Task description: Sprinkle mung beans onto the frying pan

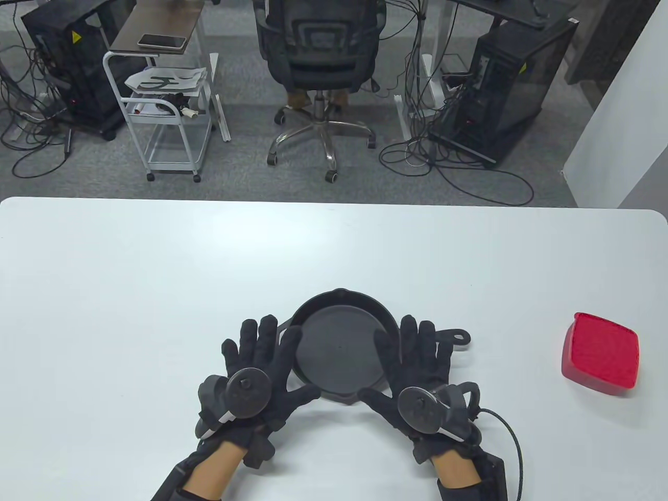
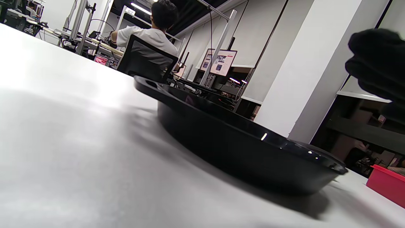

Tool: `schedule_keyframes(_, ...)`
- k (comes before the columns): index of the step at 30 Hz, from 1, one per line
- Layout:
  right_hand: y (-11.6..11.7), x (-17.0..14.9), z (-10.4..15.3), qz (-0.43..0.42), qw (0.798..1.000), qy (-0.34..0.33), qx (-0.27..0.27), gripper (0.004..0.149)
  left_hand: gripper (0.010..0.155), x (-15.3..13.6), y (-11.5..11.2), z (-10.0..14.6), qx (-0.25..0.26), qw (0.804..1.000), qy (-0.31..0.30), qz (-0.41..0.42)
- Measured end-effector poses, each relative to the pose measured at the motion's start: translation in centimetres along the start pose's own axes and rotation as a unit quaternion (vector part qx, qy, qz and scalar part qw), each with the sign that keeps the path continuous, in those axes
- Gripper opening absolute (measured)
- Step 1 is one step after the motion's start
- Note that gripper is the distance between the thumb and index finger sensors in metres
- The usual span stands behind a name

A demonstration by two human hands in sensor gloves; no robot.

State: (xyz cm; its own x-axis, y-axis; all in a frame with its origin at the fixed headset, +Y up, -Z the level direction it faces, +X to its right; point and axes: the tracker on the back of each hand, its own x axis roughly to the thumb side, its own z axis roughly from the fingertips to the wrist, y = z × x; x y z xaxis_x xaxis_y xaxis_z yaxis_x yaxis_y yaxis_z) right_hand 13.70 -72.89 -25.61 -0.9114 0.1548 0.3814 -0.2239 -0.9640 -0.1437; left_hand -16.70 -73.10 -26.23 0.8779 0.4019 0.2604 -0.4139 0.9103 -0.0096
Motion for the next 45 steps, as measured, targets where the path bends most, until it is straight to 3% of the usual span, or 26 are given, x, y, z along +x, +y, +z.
schedule_keyframes(8,-2.3,-3.4,0.0,0.029,0.997,0.062,-0.036,0.09,0.103,-0.2,0.2,-0.1,-0.008,1.0,0.009,0.003)
schedule_keyframes(15,-4.6,-13.8,-0.2,0.095,0.968,0.232,0.032,0.091,0.103,-0.8,-0.1,-0.5,-0.02,1.0,0.022,0.006)
schedule_keyframes(20,-6.3,-22.7,1.4,0.09,0.913,0.388,0.084,0.091,0.103,-0.8,0.2,-0.4,-0.015,1.0,0.025,0.006)
schedule_keyframes(26,-6.7,-29.1,4.0,0.064,0.84,0.519,0.145,0.095,0.102,-1.1,-0.1,-0.7,-0.025,0.999,0.034,-0.001)
schedule_keyframes(30,-5.3,-31.1,4.8,0.046,0.806,0.552,0.21,0.1,0.103,-1.6,-0.4,-0.9,-0.033,0.998,0.05,0.0)
schedule_keyframes(33,-5.1,-31.7,4.6,-0.014,0.801,0.564,0.202,0.103,0.102,-1.8,-0.5,-0.9,-0.033,0.998,0.054,-0.001)
schedule_keyframes(35,-5.1,-31.9,4.1,-0.014,0.78,0.573,0.251,0.105,0.103,-1.9,-0.6,-1.0,-0.033,0.998,0.057,-0.002)
schedule_keyframes(38,-5.0,-32.1,4.1,-0.026,0.787,0.568,0.238,0.104,0.103,-1.9,-0.6,-1.0,-0.033,0.998,0.058,-0.002)
schedule_keyframes(40,-5.3,-32.2,4.5,-0.015,0.823,0.528,0.212,0.1,0.102,-1.8,-0.5,-0.9,-0.037,0.998,0.058,-0.006)
schedule_keyframes(43,-5.4,-31.9,5.0,0.001,0.841,0.499,0.209,0.1,0.103,-1.8,-0.5,-1.0,-0.036,0.998,0.056,-0.003)
schedule_keyframes(45,-5.5,-31.4,5.2,0.016,0.873,0.443,0.203,0.101,0.102,-1.8,-0.5,-1.0,-0.035,0.998,0.054,-0.001)
